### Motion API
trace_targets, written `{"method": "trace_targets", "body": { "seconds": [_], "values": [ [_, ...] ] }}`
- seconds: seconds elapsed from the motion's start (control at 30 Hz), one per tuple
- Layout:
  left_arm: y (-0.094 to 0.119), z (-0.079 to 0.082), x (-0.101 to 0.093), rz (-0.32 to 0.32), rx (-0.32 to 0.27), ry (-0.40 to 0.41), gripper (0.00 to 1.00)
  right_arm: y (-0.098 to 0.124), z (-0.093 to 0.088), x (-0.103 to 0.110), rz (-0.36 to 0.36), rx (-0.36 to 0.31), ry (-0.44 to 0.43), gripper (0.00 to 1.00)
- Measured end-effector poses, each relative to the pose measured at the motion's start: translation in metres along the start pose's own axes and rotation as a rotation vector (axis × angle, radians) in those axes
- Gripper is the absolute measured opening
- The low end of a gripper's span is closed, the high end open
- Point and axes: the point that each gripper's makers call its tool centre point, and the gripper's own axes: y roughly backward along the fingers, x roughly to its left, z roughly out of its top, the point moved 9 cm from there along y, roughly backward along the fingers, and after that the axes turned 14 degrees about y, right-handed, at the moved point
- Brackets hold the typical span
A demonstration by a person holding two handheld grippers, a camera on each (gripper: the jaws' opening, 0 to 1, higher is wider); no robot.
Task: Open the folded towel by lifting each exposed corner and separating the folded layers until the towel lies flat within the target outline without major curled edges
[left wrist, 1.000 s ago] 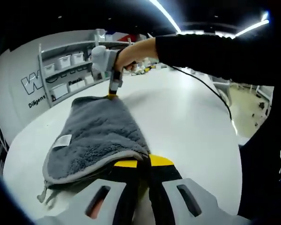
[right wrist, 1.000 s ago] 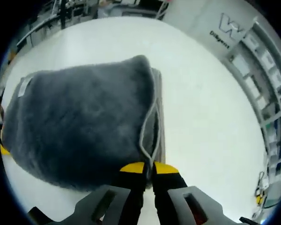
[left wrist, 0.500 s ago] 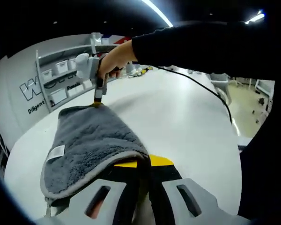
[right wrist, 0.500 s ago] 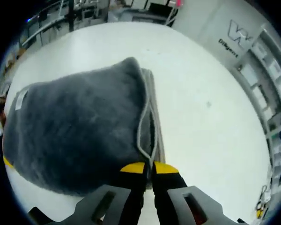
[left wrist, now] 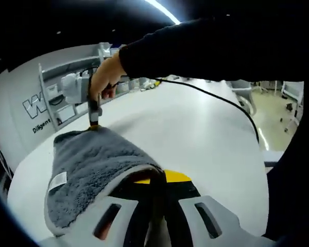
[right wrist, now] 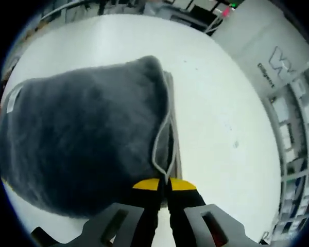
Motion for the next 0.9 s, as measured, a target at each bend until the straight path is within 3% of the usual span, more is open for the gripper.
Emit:
{"method": "trace_targets", "body": {
  "seconds": [0.17,0.37,0.63,0.9],
  "values": [
    [-0.004,0.001,-0.004,0.003,-0.001,-0.039,0.05,-0.003,0.005,-0.005,0.013,0.007,0.011,0.0],
    [-0.01,0.005,-0.006,-0.002,0.007,-0.078,0.05,-0.006,0.012,-0.008,0.028,-0.034,0.014,0.0],
    [-0.01,0.006,-0.001,-0.009,0.021,-0.062,0.04,-0.011,0.027,-0.009,0.028,-0.037,0.062,0.0],
    [-0.005,0.005,0.019,0.009,0.037,-0.037,0.04,-0.02,0.043,-0.015,-0.013,-0.06,0.076,0.0]
  ]
}}
